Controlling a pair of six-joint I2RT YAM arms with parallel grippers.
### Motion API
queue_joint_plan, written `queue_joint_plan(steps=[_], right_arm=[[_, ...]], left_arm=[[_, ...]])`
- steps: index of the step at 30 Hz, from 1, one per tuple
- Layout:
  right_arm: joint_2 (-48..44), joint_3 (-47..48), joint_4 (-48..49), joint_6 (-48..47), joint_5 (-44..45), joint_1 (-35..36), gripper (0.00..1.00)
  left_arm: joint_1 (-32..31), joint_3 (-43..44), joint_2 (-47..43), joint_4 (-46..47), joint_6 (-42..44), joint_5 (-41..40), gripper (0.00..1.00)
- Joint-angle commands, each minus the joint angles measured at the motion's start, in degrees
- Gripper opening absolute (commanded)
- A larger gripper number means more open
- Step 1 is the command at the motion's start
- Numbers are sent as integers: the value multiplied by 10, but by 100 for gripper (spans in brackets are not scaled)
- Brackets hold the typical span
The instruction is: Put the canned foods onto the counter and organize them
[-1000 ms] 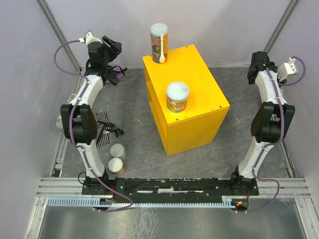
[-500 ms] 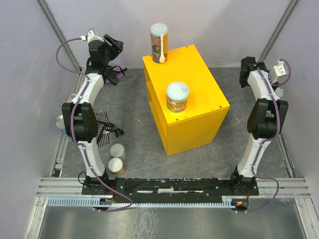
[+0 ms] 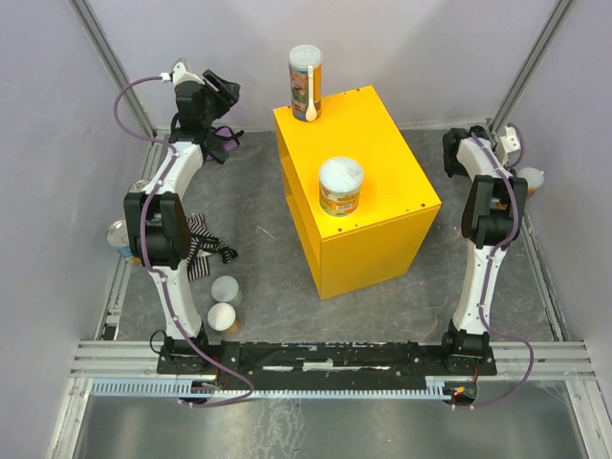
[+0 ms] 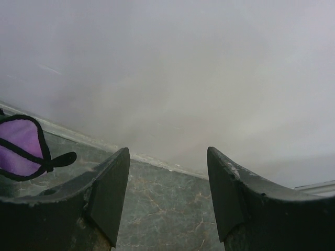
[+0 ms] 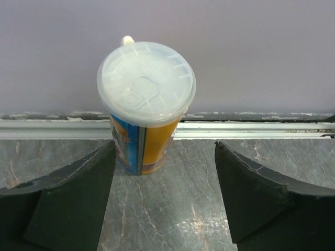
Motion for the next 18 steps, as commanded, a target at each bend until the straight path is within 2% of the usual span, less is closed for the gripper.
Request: queue_joint_plan(steps=[1, 11, 18], right_arm=[[15, 56, -52, 45, 55, 1, 84], [56, 92, -68, 56, 69, -2, 93], [82, 126, -70, 57, 82, -1, 96]], left_arm=[[-3, 28, 12, 37, 18, 7, 68], [-7, 57, 35, 28, 21, 12, 68], [-8, 81, 57, 24, 24, 16, 67]])
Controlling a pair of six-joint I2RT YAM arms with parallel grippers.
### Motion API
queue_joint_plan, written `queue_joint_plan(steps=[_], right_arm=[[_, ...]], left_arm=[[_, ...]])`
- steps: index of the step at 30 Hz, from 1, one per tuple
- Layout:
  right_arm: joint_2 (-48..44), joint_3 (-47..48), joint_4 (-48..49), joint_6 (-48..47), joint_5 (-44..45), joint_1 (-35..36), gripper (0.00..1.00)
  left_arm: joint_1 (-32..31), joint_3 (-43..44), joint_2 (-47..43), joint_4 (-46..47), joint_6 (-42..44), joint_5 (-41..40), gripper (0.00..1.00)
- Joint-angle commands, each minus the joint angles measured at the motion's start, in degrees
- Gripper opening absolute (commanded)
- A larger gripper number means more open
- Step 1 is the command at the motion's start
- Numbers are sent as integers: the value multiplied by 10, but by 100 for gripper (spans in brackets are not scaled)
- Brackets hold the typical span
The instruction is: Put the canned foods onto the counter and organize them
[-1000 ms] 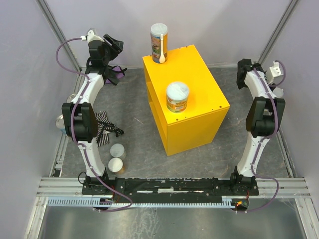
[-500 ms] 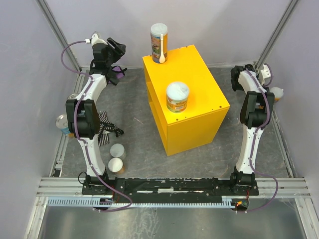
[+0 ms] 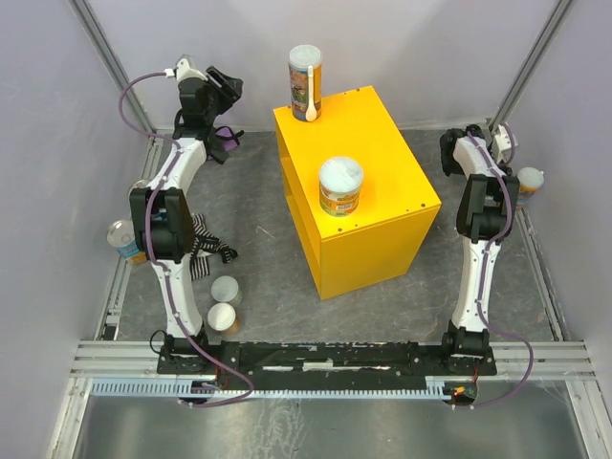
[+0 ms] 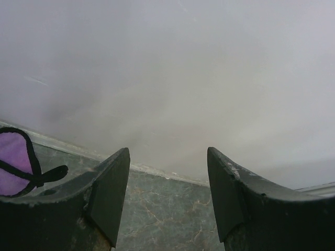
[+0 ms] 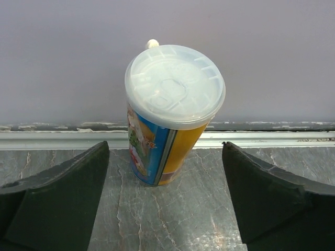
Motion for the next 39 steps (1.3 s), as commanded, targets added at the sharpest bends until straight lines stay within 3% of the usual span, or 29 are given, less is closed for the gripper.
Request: queue_joint_plan(steps=[1, 29, 39], right_arm=[[7, 34, -8, 12, 39, -1, 100], [-13, 18, 1, -12, -2, 3, 99], [-91, -22, 116, -188, -30, 60, 98]], left_arm=[[-3, 36, 18, 20, 24, 12, 68], [-5, 73, 35, 39, 25, -11, 68], [-4, 65, -9, 49, 16, -93, 68]])
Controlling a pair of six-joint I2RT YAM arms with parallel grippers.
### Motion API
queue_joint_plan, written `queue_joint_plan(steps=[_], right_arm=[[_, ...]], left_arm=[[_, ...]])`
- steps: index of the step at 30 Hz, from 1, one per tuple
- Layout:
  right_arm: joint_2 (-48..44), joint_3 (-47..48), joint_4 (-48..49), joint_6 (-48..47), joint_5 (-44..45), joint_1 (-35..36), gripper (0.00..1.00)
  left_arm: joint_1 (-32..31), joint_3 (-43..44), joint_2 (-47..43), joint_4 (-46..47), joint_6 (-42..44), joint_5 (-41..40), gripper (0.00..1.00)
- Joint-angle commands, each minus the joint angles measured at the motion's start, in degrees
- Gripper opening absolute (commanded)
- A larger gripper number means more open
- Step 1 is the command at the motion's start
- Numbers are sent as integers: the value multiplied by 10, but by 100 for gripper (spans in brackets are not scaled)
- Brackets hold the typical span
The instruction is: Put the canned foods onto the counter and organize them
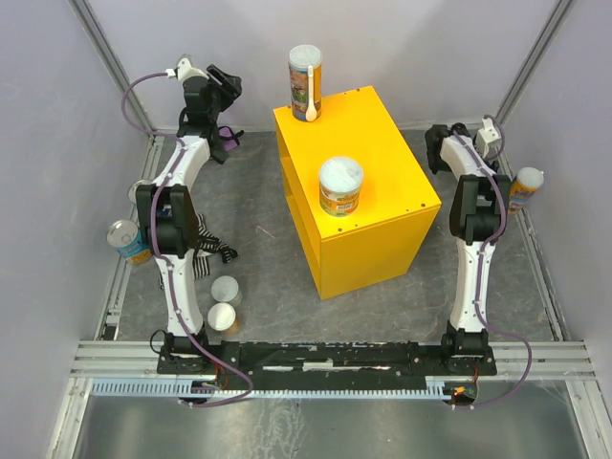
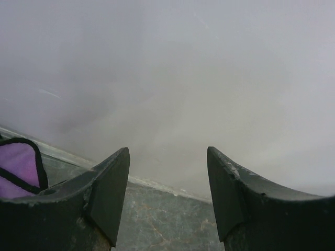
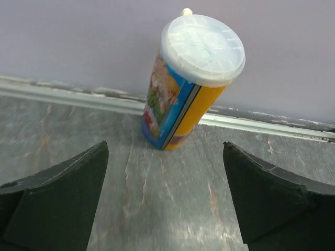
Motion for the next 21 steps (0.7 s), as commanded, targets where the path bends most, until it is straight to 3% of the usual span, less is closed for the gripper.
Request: queue_joint_plan(steps=[1, 4, 9, 11, 21], right_arm=[[-101, -27, 99, -124, -11, 25, 97], [-159, -76, 237, -303, -26, 29, 90], [-227, -199, 598, -649, -68, 29, 81], [-231, -205, 641, -687, -96, 30, 80], [-235, -166, 617, -698, -150, 49, 80]], left_arm=[[-1, 15, -61, 48, 14, -61, 68], [-1, 18, -59, 48, 6, -95, 68], [-2, 16, -49, 67, -20, -145, 67], [-6, 14, -45, 77, -27, -161, 67], [-52, -14, -55, 110, 5, -217, 68]])
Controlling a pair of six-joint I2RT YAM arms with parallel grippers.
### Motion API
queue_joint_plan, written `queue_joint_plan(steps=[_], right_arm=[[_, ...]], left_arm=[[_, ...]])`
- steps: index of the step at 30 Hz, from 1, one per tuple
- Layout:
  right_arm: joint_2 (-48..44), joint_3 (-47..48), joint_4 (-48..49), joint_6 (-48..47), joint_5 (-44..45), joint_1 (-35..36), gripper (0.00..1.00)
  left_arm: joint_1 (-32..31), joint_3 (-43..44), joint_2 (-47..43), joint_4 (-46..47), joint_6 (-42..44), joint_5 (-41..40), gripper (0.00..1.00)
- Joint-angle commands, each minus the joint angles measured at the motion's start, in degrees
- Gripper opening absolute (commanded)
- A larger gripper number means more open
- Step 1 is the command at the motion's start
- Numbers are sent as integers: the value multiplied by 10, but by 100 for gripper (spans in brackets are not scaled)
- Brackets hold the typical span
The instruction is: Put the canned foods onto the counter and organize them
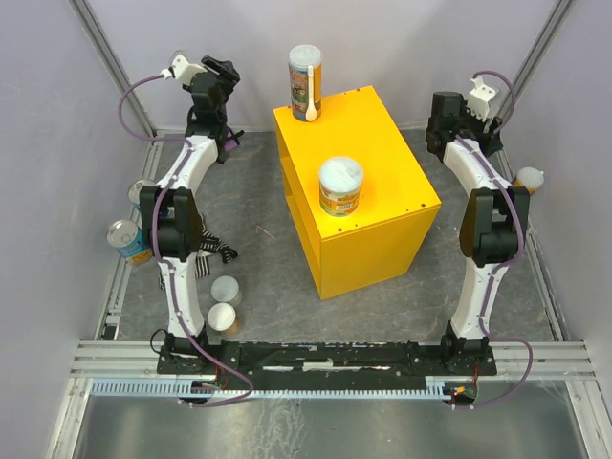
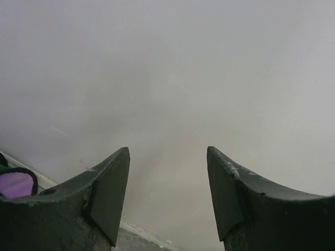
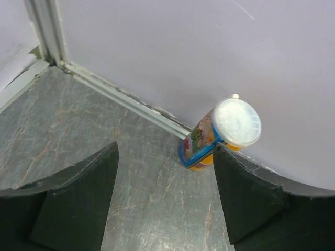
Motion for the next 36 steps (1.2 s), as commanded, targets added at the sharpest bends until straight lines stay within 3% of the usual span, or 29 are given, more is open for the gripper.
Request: queue_joint_plan(steps=[1, 16, 20, 23, 29, 36], right_arm=[[-20, 32, 24, -39, -43, 7, 81], [-96, 53, -5, -39, -171, 13, 84], [-164, 3, 54, -45, -253, 13, 98], [-210, -26, 80, -47, -308, 14, 99], [-242, -30, 53, -30, -313, 13, 99], [-263, -35, -19, 19, -239, 10, 99]], left_arm=[[-27, -14, -35, 47, 29, -44, 68], [-46, -128, -107, 79, 19, -115, 69], [-47, -152, -127, 78, 13, -117, 69], [-52, -160, -141, 71, 20, -117, 69], [-59, -180, -167, 56, 24, -127, 69], [-66, -182, -184, 27, 31, -149, 69]])
